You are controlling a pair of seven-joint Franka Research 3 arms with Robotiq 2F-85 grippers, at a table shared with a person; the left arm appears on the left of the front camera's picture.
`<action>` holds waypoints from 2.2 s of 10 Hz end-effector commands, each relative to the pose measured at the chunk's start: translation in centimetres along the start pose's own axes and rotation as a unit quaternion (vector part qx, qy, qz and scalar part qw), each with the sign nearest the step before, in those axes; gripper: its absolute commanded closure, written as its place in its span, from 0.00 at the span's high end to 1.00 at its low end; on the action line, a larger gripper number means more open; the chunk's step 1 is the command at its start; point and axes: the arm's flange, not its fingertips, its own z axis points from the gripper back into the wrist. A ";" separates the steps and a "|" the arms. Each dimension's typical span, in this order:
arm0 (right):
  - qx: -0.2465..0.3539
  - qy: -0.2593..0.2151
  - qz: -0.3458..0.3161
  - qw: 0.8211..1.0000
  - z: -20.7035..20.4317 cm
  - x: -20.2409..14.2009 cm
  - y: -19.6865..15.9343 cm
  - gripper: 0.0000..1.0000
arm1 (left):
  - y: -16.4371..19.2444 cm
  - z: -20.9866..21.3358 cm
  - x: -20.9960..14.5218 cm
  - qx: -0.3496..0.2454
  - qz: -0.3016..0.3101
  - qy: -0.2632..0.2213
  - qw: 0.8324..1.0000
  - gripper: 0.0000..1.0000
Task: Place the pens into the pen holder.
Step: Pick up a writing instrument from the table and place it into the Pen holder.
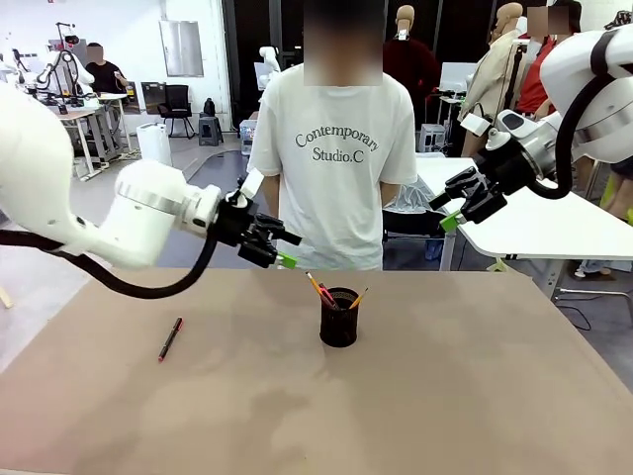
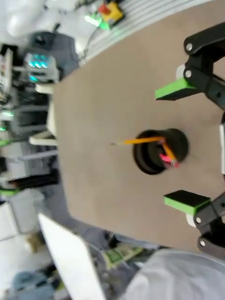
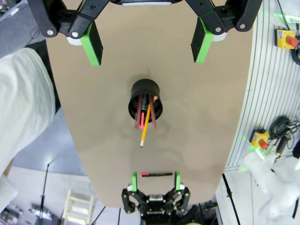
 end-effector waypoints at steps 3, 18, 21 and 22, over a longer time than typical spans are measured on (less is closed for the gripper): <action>0.000 0.000 0.002 1.000 0.0 0.2 0.0 1.00 | -0.7 3.5 0.7 0.048 0.023 0.182 0.982 1.00; 0.000 0.000 0.002 1.000 0.0 0.2 0.0 1.00 | -0.3 9.6 -2.4 0.243 0.208 0.515 0.796 1.00; 0.000 0.000 0.002 1.000 0.0 0.2 0.0 1.00 | -0.4 9.0 -2.4 0.248 0.212 0.518 0.790 1.00; 0.000 0.000 0.002 1.000 0.0 0.2 0.0 1.00 | -0.3 8.5 -2.6 0.256 0.239 0.527 0.774 1.00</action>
